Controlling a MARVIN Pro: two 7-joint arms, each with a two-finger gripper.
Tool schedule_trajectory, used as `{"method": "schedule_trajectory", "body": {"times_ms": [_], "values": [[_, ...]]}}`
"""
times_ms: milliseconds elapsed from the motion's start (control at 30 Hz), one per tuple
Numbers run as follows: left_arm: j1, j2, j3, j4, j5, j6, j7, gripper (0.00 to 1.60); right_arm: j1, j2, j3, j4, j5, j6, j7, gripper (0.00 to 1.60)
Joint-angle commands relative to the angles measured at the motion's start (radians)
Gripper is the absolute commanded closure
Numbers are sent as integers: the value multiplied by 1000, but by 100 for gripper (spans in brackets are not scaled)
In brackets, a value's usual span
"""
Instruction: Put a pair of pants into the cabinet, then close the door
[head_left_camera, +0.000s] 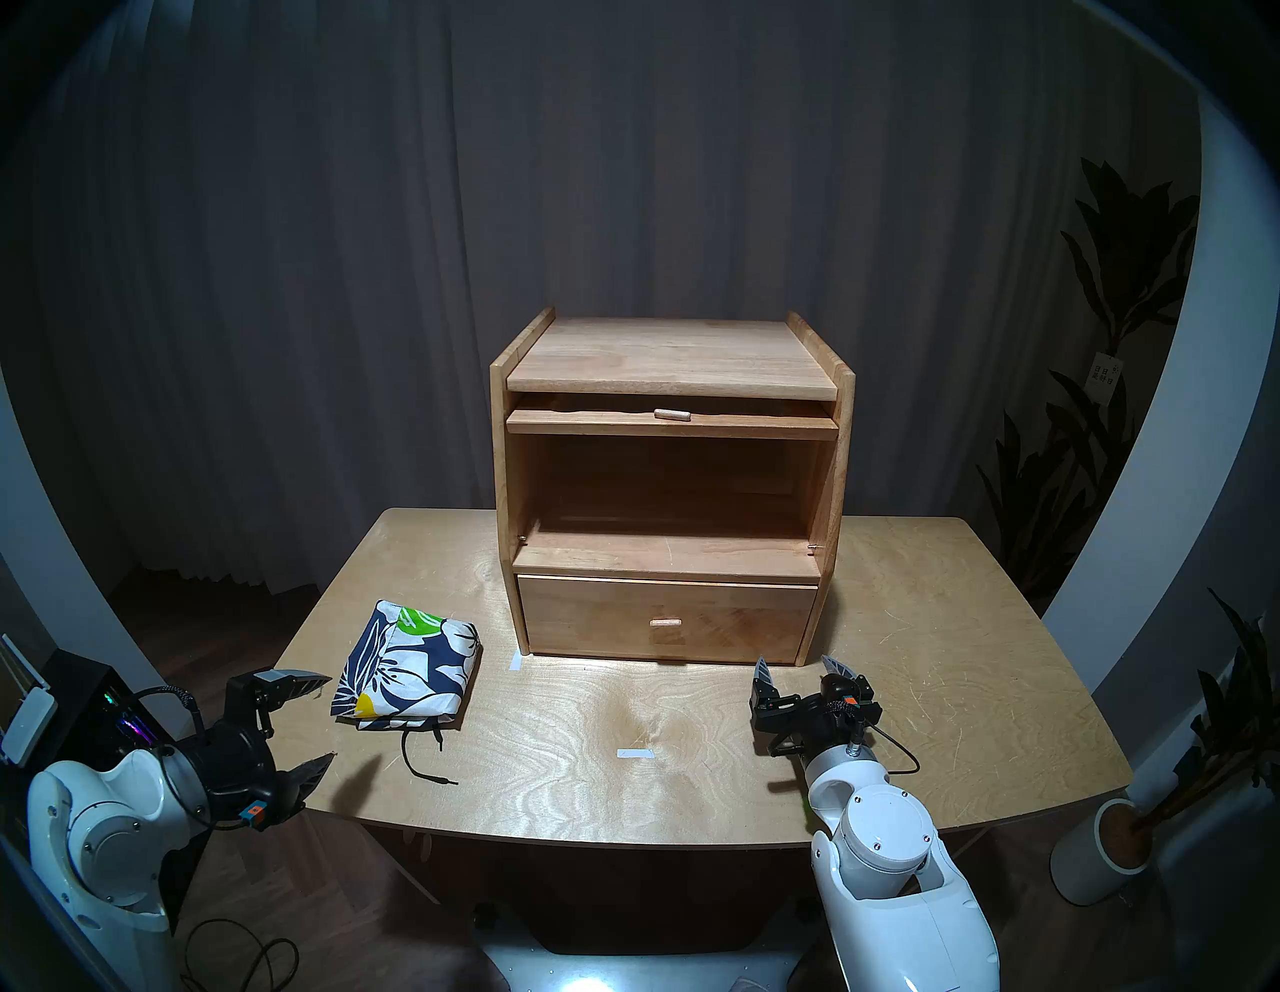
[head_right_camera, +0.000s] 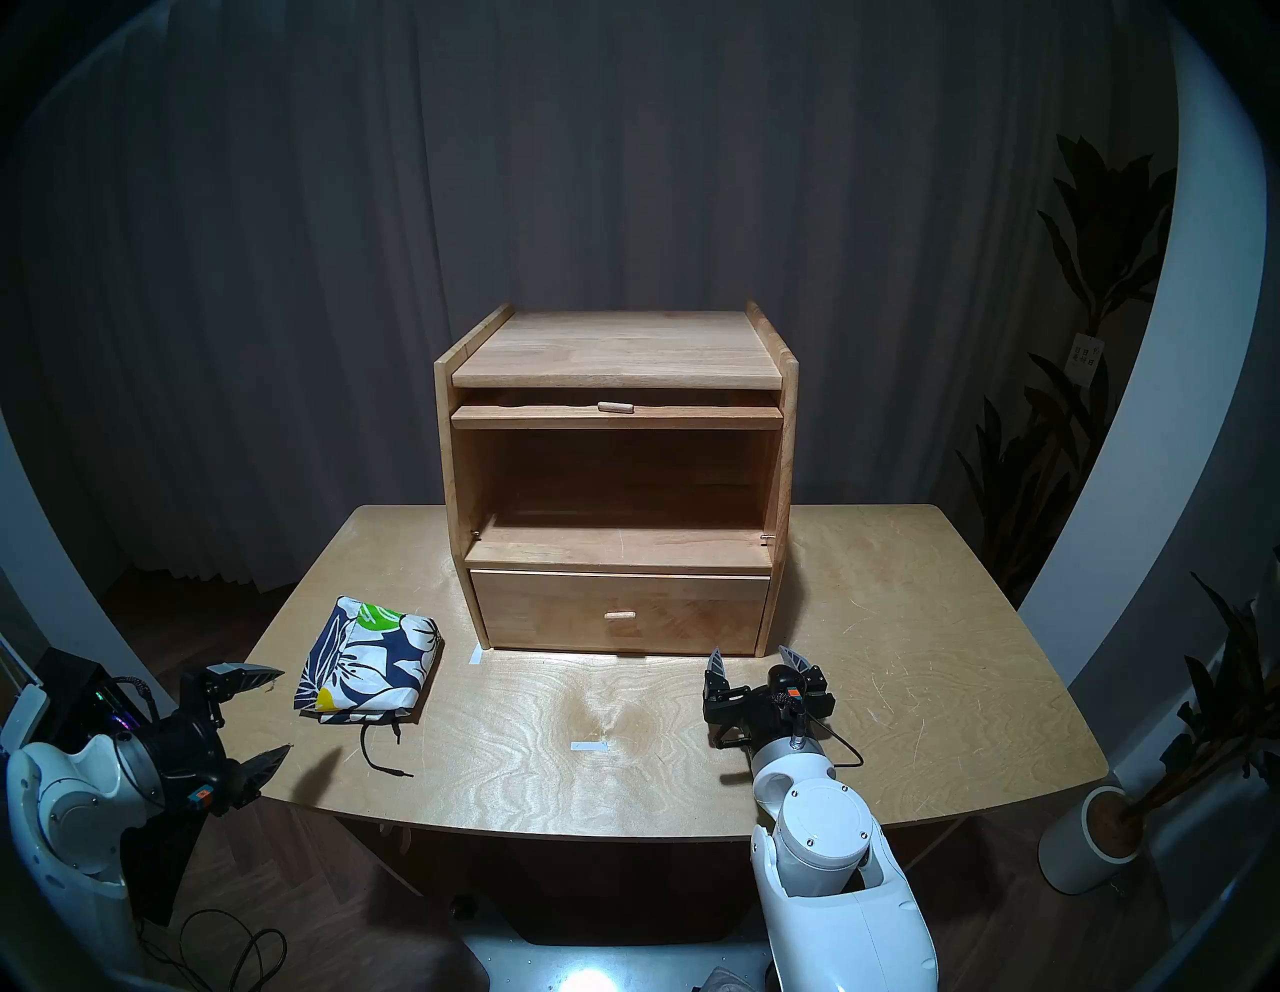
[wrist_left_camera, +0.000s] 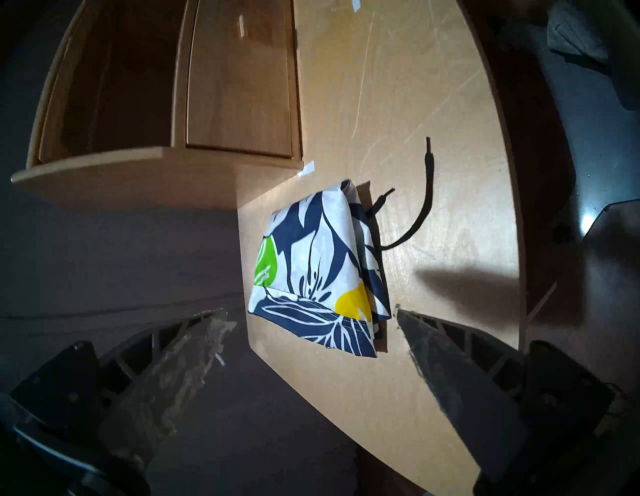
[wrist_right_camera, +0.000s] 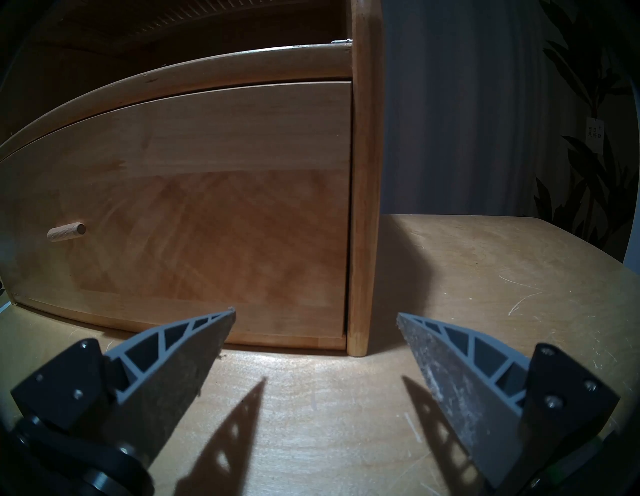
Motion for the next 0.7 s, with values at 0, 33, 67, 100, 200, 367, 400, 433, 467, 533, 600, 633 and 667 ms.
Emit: {"method": "schedule_trajectory", "body": {"times_ms": [0,33,67,100,200,367,400,433,467,533,600,633,667], "values": [[-120,9,62,64,174,100,85,0,6,-1,-1,-21,0,-6,0,0],[-130,6,74,75,208,111,99,0,6,-1,-1,-21,0,-6,0,0],[-135,3,83,81,236,120,109,0,5,-1,-1,-22,0,-6,0,0],[-139,1,96,91,277,132,128,0,5,0,-1,-22,0,-6,0,0],[-142,-23,135,110,377,182,194,0,4,0,-1,-24,0,-6,0,0],[-92,-65,180,85,463,215,263,0,2,0,-1,-29,0,-4,0,0],[-75,-67,188,72,484,220,277,0,1,0,-1,-29,0,-4,0,0],[-55,-58,195,65,498,205,278,0,1,0,-1,-29,0,-4,0,0],[-42,-57,196,56,472,195,224,0,1,0,-1,-30,0,-4,0,0],[-31,-60,192,50,451,181,209,0,1,0,-1,-30,0,-4,0,0],[-2,-56,189,32,455,172,192,0,1,0,-1,-29,0,-4,0,0],[1,-59,183,29,431,167,169,0,1,0,-1,-29,0,-4,0,0],[2,-64,178,27,416,166,155,0,1,0,-1,-30,0,-4,0,0]]}}
